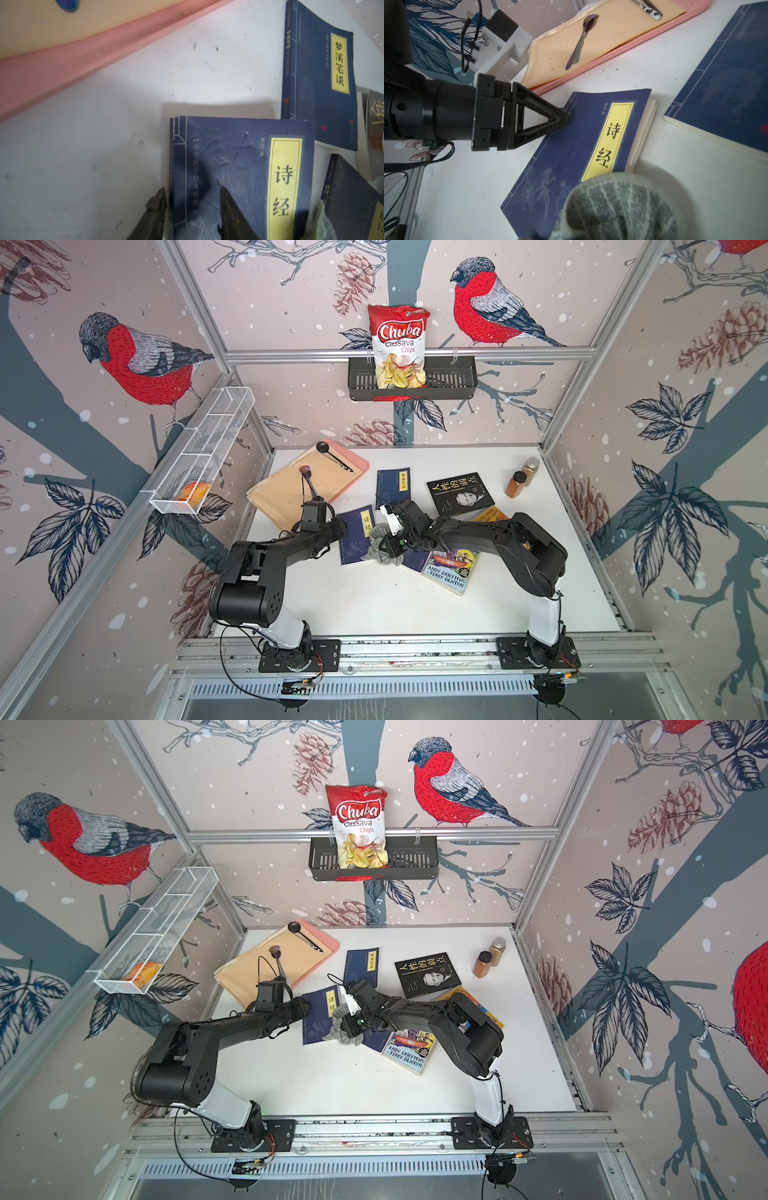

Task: Wipe the cover of the book
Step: Adjust the book at the center of the board, then wipe the dirt from the cover of the book.

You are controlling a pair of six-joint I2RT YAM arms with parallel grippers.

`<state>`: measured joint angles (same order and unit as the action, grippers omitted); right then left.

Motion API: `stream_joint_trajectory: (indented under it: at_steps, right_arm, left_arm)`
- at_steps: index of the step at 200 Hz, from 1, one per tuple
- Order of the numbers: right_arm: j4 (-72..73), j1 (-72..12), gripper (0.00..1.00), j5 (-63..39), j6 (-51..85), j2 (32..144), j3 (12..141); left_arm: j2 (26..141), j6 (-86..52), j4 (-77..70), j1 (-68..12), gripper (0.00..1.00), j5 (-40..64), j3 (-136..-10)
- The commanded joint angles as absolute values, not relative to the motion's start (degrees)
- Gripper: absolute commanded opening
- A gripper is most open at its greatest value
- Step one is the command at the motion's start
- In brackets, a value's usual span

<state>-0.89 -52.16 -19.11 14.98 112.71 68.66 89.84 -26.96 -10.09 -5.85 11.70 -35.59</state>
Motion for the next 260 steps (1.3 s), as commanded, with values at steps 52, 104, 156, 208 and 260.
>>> stream_joint_trajectory:
  at_steps: [52,104,156,208,260]
  right_arm:
    - [-3.11,-51.22,0.01,-11.32,12.48,111.40,76.51]
    - [-2.36,-51.50,0.02,-10.20,13.38,116.75,83.87]
    - [-2.46,-52.08,0.02,-11.36,14.01,123.57,87.40]
    - [-0.87,-52.55,0.02,-12.04,16.01,124.29,82.08]
    - [1.45,-53.22,0.02,-12.21,18.28,122.52,77.08]
  left_arm:
    - [84.10,-21.57,-7.49,-8.77,0.28,5.50,-38.33]
    - [92.80,-21.31,-8.89,-7.43,0.00,9.28,-42.63]
    - [97.22,-21.72,-8.53,-7.00,0.00,9.85,-43.04]
    - [99.58,-21.73,-7.68,-6.07,0.00,10.78,-43.72]
    - [98.84,-21.87,-5.81,-6.10,0.01,9.27,-43.76]
